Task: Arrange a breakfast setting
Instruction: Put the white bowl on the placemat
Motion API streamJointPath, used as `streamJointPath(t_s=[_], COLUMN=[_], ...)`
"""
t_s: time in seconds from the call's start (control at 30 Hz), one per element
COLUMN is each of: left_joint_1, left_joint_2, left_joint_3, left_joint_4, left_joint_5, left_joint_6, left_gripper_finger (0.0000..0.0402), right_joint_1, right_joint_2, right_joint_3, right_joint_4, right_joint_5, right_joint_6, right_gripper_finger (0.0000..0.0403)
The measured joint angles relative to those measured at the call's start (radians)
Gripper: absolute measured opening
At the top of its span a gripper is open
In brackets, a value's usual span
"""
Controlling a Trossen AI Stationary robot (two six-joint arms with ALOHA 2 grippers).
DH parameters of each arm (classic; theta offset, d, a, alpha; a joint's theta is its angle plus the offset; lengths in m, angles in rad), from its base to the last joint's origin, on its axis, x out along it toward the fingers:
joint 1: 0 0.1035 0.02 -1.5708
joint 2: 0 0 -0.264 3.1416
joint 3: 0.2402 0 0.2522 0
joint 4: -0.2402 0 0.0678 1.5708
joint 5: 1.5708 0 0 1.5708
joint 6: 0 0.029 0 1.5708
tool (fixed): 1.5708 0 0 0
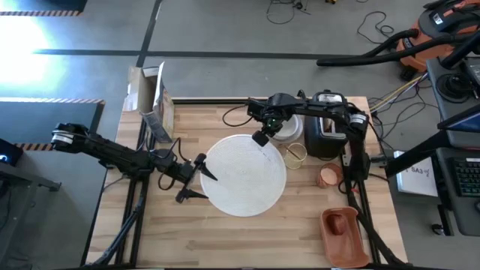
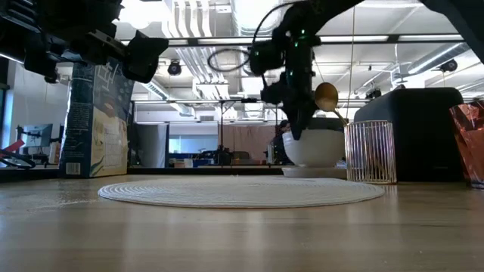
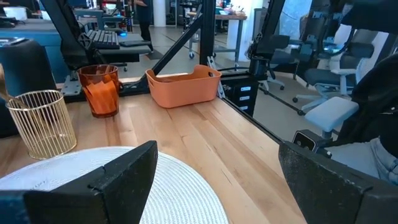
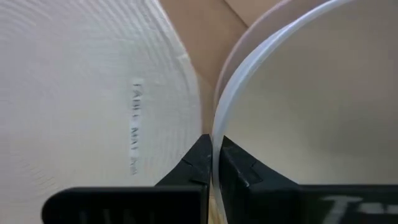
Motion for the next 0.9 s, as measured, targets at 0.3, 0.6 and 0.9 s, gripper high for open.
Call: streamJointPath(t_s=[0.3,0.6,0.9], left_joint_1=[0.0,-0.004,-0.036], left_joint_2=[0.0,0.0,0.0], left_joint_3=[0.0,0.0,0.0], left_joint_4=[0.017,0.029,0.056], left_joint_5=[0.0,0.0,0.0], left_joint_6=[-0.026,-0.084,-0.098], left_gripper_finger=[0.0317,0.0317,0.0317], right_joint_1=[0.136,0.319,0.455], right_joint_2=[-0.03,-0.022,-0.02], right_joint_3=[0.101,0.119,0.114], right_joint_4=[0.037,0.11,0.029], right_joint_5=[-0.006,-0.007,-0.008], right_joint_6=[-0.135,-0.356,-0.313], right_gripper_finger=[0.0009,0.0009,0.0009])
